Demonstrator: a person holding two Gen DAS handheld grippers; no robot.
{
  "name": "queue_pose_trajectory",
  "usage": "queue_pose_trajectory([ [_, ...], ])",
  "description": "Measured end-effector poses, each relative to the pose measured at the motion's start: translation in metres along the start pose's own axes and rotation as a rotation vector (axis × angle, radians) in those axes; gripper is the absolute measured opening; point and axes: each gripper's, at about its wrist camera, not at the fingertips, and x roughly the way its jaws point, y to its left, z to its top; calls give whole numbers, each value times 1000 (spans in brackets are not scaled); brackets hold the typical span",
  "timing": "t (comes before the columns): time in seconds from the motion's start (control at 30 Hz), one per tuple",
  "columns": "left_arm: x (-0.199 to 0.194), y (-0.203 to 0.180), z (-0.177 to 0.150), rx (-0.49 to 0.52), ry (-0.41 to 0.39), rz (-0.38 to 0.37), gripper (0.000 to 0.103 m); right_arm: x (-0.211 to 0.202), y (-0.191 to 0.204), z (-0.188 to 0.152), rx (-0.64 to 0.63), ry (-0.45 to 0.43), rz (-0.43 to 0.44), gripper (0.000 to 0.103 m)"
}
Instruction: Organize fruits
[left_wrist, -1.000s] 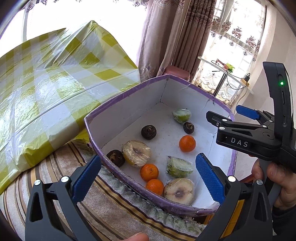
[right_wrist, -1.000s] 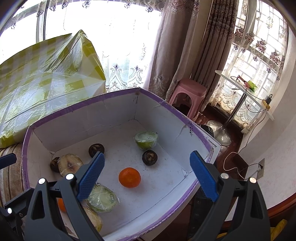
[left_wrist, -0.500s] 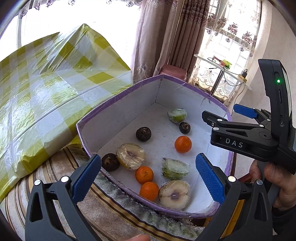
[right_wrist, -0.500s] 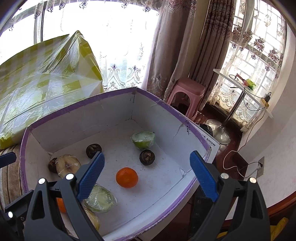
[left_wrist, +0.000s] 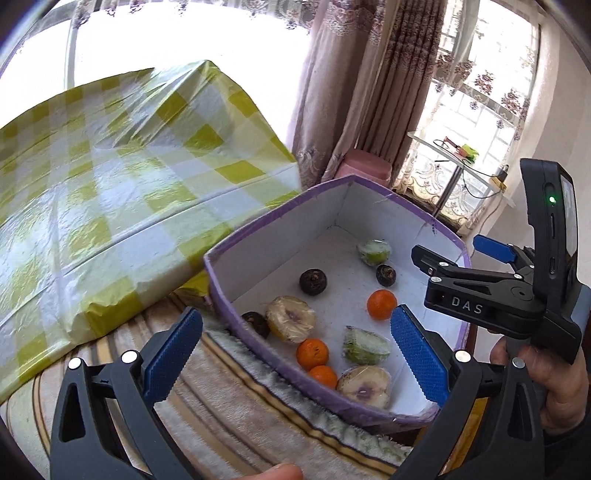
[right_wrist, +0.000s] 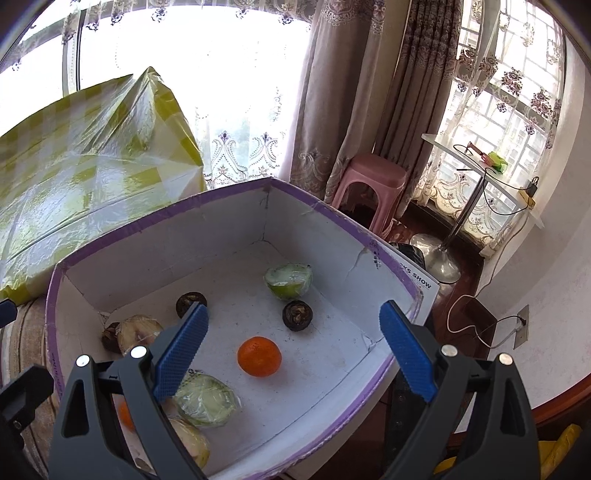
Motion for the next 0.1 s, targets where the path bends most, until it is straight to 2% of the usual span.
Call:
queue_pose_trajectory([
  [0.1, -42, 51, -12, -105, -60, 104, 99, -13, 46, 4, -51, -1, 123, 101],
])
